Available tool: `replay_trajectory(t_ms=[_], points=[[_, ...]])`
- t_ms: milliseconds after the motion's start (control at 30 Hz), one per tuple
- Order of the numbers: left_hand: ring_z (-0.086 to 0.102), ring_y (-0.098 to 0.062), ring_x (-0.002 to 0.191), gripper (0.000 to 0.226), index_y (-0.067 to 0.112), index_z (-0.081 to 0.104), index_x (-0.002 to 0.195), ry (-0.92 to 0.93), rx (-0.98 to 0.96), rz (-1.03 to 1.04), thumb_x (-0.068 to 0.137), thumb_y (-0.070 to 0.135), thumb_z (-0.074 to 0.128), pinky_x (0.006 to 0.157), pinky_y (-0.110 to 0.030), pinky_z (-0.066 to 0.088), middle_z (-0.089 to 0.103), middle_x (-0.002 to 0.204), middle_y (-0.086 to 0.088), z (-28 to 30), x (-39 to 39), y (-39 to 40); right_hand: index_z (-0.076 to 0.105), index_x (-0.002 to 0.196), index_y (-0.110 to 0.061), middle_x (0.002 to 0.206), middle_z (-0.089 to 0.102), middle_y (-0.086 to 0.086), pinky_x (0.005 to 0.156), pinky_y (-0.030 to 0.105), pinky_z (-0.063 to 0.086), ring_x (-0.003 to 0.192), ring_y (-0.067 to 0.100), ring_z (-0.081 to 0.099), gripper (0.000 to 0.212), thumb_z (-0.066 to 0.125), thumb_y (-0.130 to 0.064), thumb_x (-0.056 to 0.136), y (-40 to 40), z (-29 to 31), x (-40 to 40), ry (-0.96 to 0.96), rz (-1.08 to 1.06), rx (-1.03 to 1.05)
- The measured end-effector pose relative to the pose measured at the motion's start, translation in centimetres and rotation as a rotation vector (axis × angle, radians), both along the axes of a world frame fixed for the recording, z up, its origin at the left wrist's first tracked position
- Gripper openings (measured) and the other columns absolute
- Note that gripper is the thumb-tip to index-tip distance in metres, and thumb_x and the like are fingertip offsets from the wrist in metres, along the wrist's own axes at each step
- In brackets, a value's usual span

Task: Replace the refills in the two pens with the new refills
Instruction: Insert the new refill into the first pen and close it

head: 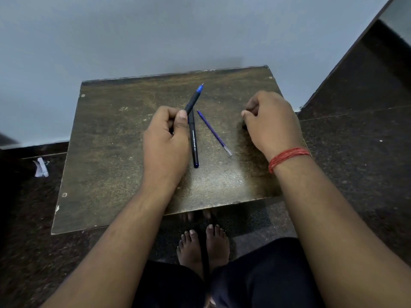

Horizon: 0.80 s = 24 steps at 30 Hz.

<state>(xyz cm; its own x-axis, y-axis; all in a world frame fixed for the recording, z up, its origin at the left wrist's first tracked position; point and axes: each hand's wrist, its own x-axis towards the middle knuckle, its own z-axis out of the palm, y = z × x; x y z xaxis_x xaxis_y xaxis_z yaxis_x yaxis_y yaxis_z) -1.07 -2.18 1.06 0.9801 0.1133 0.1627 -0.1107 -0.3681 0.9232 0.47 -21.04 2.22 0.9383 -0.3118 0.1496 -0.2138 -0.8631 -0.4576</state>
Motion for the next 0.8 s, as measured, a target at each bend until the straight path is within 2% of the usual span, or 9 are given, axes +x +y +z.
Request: replay_trajectory(t_ms=[167, 333, 467, 533, 600, 667, 733, 800], points=[[0.045, -0.007, 0.060, 0.022, 0.027, 0.053, 0.082, 0.016, -0.008, -0.005, 0.103, 0.031, 0.048, 0.053, -0.025, 0.038, 0.056, 0.071, 0.004, 0.1, -0.1, -0.1, 0.059, 0.104, -0.017, 0.109, 0.061, 0.006, 0.081, 0.036, 0.041, 0.109, 0.029, 0.052, 0.015, 0.062, -0.028, 0.095, 1.0, 0.1, 0.1, 0.059, 0.041, -0.149], [0.044, -0.006, 0.058, 0.022, 0.026, 0.053, 0.082, 0.025, -0.012, -0.005, 0.103, 0.031, 0.048, 0.051, -0.020, 0.036, 0.056, 0.071, 0.003, 0.2, -0.1, -0.1, 0.060, 0.113, -0.014, 0.116, 0.060, 0.010, 0.083, 0.036, 0.044, 0.112, 0.031, 0.054, 0.020, 0.058, -0.022, 0.096, 2.2, 0.2, 0.1, 0.096, 0.083, -0.173], [0.045, -0.006, 0.059, 0.022, 0.025, 0.054, 0.083, 0.027, -0.014, -0.008, 0.103, 0.031, 0.048, 0.052, -0.020, 0.037, 0.055, 0.070, 0.004, 0.2, -0.1, -0.1, 0.063, 0.116, -0.014, 0.111, 0.057, 0.006, 0.076, 0.031, 0.040, 0.097, 0.025, 0.055, 0.023, 0.050, -0.020, 0.098, 2.8, 0.2, 0.3, 0.074, 0.107, -0.124], [0.045, -0.006, 0.060, 0.022, 0.024, 0.054, 0.083, 0.025, -0.017, -0.009, 0.103, 0.031, 0.048, 0.053, -0.021, 0.037, 0.055, 0.070, 0.006, 0.1, 0.0, 0.0, 0.064, 0.118, -0.018, 0.109, 0.057, 0.001, 0.077, 0.029, 0.043, 0.090, 0.017, 0.053, 0.024, 0.051, -0.020, 0.097, 3.0, 0.3, 0.4, 0.022, 0.103, 0.043], [0.045, -0.007, 0.060, 0.022, 0.022, 0.055, 0.083, 0.024, -0.015, -0.011, 0.103, 0.030, 0.049, 0.054, -0.024, 0.037, 0.055, 0.069, 0.007, 0.0, 0.0, -0.1, 0.067, 0.110, -0.020, 0.099, 0.064, -0.002, 0.077, 0.029, 0.051, 0.085, 0.014, 0.060, 0.020, 0.056, -0.017, 0.094, 3.1, 0.4, 0.4, -0.078, 0.084, 0.298], [0.046, -0.009, 0.060, 0.022, 0.020, 0.056, 0.084, 0.020, -0.008, -0.019, 0.103, 0.030, 0.049, 0.055, -0.028, 0.037, 0.055, 0.069, 0.005, -0.1, 0.0, -0.1, 0.069, 0.101, -0.018, 0.083, 0.068, -0.006, 0.064, 0.027, 0.054, 0.074, 0.013, 0.066, 0.016, 0.058, -0.011, 0.092, 3.3, 0.3, 0.3, -0.162, 0.026, 0.669], [0.045, -0.009, 0.059, 0.022, 0.020, 0.056, 0.084, 0.023, -0.002, -0.033, 0.103, 0.030, 0.050, 0.055, -0.028, 0.037, 0.055, 0.068, 0.004, -0.1, 0.0, -0.2, 0.069, 0.097, -0.012, 0.081, 0.071, 0.003, 0.057, 0.026, 0.052, 0.067, 0.014, 0.067, 0.014, 0.058, -0.004, 0.092, 3.3, 0.3, 0.4, -0.213, -0.028, 1.069], [0.045, -0.008, 0.059, 0.021, 0.022, 0.056, 0.083, 0.018, 0.005, -0.049, 0.102, 0.029, 0.051, 0.055, -0.027, 0.038, 0.055, 0.067, 0.005, -0.1, -0.1, -0.2, 0.067, 0.097, -0.008, 0.085, 0.071, 0.013, 0.060, 0.027, 0.053, 0.068, 0.018, 0.066, 0.011, 0.058, -0.002, 0.095, 3.3, 0.2, 0.7, -0.236, -0.063, 1.322]])
